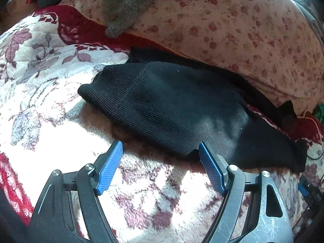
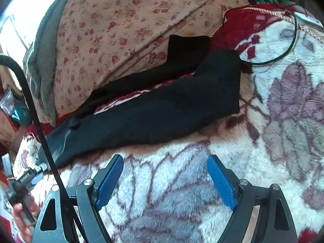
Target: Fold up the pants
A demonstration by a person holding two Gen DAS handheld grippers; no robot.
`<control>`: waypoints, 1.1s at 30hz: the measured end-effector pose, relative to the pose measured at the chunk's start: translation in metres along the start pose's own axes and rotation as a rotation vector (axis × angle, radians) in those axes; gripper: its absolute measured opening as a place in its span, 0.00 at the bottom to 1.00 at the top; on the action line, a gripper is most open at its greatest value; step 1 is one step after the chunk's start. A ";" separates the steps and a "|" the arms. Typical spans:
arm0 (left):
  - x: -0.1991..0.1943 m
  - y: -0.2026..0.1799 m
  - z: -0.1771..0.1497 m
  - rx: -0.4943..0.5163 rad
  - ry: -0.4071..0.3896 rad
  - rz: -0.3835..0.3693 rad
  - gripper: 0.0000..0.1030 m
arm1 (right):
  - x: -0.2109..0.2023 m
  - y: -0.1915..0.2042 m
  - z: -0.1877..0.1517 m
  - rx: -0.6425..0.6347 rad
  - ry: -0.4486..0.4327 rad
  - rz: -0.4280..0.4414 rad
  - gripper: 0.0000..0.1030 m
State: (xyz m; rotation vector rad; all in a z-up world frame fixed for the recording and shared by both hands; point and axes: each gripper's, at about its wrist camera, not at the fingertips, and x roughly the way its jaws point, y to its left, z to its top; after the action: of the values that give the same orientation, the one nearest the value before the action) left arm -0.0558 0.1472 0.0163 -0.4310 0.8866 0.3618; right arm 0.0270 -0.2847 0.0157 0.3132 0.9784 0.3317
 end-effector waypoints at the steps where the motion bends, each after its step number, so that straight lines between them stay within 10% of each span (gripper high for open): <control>1: 0.001 -0.001 0.001 0.003 -0.004 0.003 0.76 | 0.003 -0.001 0.003 0.003 0.001 0.007 0.82; 13: 0.027 -0.001 0.036 -0.039 0.035 -0.024 0.76 | 0.034 -0.022 0.029 0.088 -0.048 0.169 0.82; 17: 0.034 -0.002 0.045 -0.048 0.048 -0.054 0.76 | 0.038 -0.030 0.034 0.134 -0.065 0.183 0.39; 22: 0.038 -0.001 0.050 -0.054 0.043 -0.095 0.12 | 0.038 -0.038 0.035 0.189 -0.073 0.203 0.11; 33: -0.008 -0.002 0.059 0.018 -0.013 -0.124 0.09 | 0.005 -0.012 0.033 0.100 -0.115 0.243 0.08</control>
State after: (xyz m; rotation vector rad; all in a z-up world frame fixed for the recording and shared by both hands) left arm -0.0207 0.1746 0.0563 -0.4644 0.8456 0.2423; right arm 0.0589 -0.2974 0.0245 0.5392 0.8463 0.4813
